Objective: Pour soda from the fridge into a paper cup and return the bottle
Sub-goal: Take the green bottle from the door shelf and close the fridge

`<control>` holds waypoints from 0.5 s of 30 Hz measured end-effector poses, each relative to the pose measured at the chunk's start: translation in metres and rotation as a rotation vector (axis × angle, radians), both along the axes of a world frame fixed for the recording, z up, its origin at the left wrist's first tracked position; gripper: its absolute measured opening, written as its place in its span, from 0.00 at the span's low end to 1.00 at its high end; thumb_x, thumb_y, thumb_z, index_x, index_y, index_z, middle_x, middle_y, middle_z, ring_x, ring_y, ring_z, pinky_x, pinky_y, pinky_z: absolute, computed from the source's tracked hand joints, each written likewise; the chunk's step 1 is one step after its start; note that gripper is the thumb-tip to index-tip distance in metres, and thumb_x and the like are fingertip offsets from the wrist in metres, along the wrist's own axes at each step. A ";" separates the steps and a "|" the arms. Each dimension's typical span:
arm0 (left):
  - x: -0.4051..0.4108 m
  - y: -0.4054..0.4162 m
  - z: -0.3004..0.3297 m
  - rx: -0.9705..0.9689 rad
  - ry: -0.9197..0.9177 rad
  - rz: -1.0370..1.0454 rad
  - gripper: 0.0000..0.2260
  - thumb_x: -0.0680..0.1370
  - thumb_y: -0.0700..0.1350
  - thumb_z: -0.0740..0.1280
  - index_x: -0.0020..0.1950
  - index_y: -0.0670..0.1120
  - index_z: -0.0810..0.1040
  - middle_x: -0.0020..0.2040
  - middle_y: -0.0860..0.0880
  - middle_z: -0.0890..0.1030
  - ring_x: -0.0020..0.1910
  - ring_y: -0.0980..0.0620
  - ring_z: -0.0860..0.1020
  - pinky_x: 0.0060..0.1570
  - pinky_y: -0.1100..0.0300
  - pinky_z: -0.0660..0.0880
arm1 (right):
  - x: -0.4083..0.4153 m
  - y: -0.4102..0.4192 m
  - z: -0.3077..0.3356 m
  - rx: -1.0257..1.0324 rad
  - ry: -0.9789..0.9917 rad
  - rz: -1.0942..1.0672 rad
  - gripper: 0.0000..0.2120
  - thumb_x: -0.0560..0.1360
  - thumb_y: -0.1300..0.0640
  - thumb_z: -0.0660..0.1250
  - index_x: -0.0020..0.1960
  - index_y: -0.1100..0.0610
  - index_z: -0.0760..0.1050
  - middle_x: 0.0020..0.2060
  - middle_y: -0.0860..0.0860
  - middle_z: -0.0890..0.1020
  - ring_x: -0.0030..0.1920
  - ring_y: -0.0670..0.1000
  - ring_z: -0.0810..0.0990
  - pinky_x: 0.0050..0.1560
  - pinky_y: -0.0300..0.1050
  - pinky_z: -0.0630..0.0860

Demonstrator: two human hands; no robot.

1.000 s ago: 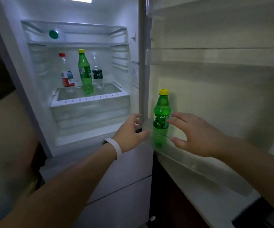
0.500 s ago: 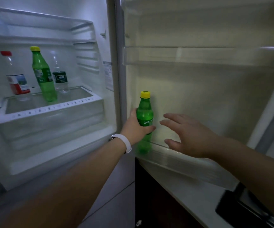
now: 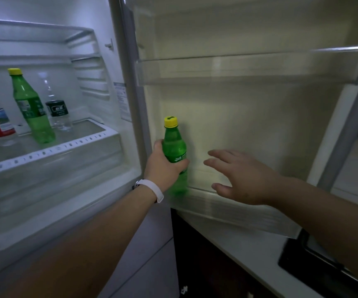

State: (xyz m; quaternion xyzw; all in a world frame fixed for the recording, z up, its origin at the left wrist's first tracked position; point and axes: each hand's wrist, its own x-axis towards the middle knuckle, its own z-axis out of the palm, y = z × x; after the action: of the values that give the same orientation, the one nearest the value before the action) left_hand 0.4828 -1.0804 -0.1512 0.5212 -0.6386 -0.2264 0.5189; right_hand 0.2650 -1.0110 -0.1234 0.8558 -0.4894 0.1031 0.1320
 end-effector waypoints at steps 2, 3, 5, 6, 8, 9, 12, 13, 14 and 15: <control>0.000 0.003 0.007 -0.041 0.009 0.002 0.28 0.67 0.49 0.79 0.62 0.51 0.69 0.47 0.56 0.80 0.46 0.56 0.80 0.43 0.60 0.77 | -0.003 0.001 -0.002 -0.007 0.014 -0.001 0.28 0.73 0.39 0.59 0.70 0.49 0.66 0.71 0.53 0.67 0.68 0.57 0.68 0.66 0.53 0.68; 0.000 0.004 0.011 -0.062 0.014 0.003 0.28 0.67 0.49 0.79 0.61 0.51 0.70 0.47 0.57 0.79 0.45 0.58 0.80 0.44 0.60 0.76 | -0.004 0.001 -0.002 -0.009 0.009 0.001 0.28 0.73 0.39 0.59 0.70 0.50 0.66 0.71 0.53 0.67 0.68 0.57 0.68 0.66 0.53 0.68; 0.000 0.009 0.016 -0.106 0.037 0.002 0.27 0.66 0.49 0.80 0.60 0.50 0.71 0.47 0.58 0.80 0.46 0.59 0.79 0.46 0.59 0.77 | -0.007 0.002 -0.001 -0.009 -0.010 0.006 0.29 0.74 0.39 0.59 0.71 0.49 0.65 0.72 0.52 0.67 0.69 0.57 0.67 0.67 0.53 0.67; 0.000 0.012 0.019 -0.123 0.043 0.002 0.28 0.66 0.48 0.80 0.60 0.50 0.71 0.48 0.58 0.80 0.46 0.59 0.80 0.47 0.58 0.78 | -0.008 0.003 0.000 -0.013 -0.018 0.011 0.29 0.74 0.39 0.59 0.71 0.49 0.65 0.72 0.52 0.66 0.70 0.56 0.67 0.67 0.52 0.66; -0.002 0.020 0.024 -0.155 0.046 -0.007 0.28 0.66 0.48 0.80 0.61 0.50 0.71 0.48 0.58 0.80 0.46 0.60 0.80 0.47 0.58 0.78 | -0.010 0.004 0.003 -0.028 -0.029 0.028 0.29 0.74 0.39 0.59 0.72 0.49 0.64 0.73 0.51 0.66 0.70 0.55 0.66 0.68 0.51 0.64; -0.003 0.023 0.026 -0.168 0.052 -0.015 0.29 0.65 0.49 0.80 0.61 0.50 0.71 0.48 0.57 0.80 0.46 0.60 0.80 0.47 0.57 0.79 | -0.011 0.005 0.005 -0.036 -0.035 0.040 0.29 0.74 0.39 0.60 0.72 0.49 0.64 0.73 0.52 0.66 0.70 0.55 0.66 0.68 0.51 0.64; -0.010 0.040 0.033 -0.216 0.065 0.002 0.30 0.65 0.50 0.79 0.63 0.49 0.70 0.49 0.56 0.80 0.47 0.60 0.80 0.48 0.56 0.79 | -0.018 0.007 0.011 -0.052 -0.038 0.083 0.29 0.74 0.40 0.60 0.71 0.50 0.65 0.73 0.52 0.66 0.70 0.56 0.66 0.68 0.51 0.65; -0.012 0.045 0.037 -0.234 0.068 0.010 0.30 0.65 0.52 0.79 0.62 0.49 0.70 0.49 0.56 0.81 0.48 0.58 0.81 0.49 0.55 0.79 | -0.022 0.008 0.013 -0.064 -0.030 0.097 0.29 0.74 0.40 0.59 0.71 0.50 0.65 0.72 0.52 0.66 0.69 0.56 0.67 0.67 0.51 0.65; -0.015 0.050 0.041 -0.252 0.073 0.011 0.30 0.64 0.54 0.78 0.62 0.50 0.70 0.49 0.55 0.81 0.48 0.56 0.81 0.49 0.53 0.80 | -0.026 0.009 0.015 -0.076 -0.021 0.112 0.29 0.73 0.39 0.59 0.71 0.50 0.65 0.72 0.52 0.66 0.69 0.56 0.67 0.66 0.51 0.66; -0.019 0.056 0.045 -0.269 0.072 0.012 0.30 0.64 0.54 0.78 0.61 0.51 0.70 0.49 0.55 0.81 0.48 0.55 0.81 0.50 0.52 0.80 | -0.030 0.010 0.018 -0.083 -0.015 0.127 0.29 0.73 0.39 0.58 0.71 0.50 0.65 0.72 0.53 0.67 0.69 0.56 0.68 0.66 0.52 0.67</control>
State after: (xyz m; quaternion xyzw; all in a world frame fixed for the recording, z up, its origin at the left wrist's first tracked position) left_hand 0.4643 -1.0245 -0.1059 0.4423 -0.6410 -0.1541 0.6081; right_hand 0.2346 -1.0006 -0.1057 0.8781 -0.4303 0.1377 0.1572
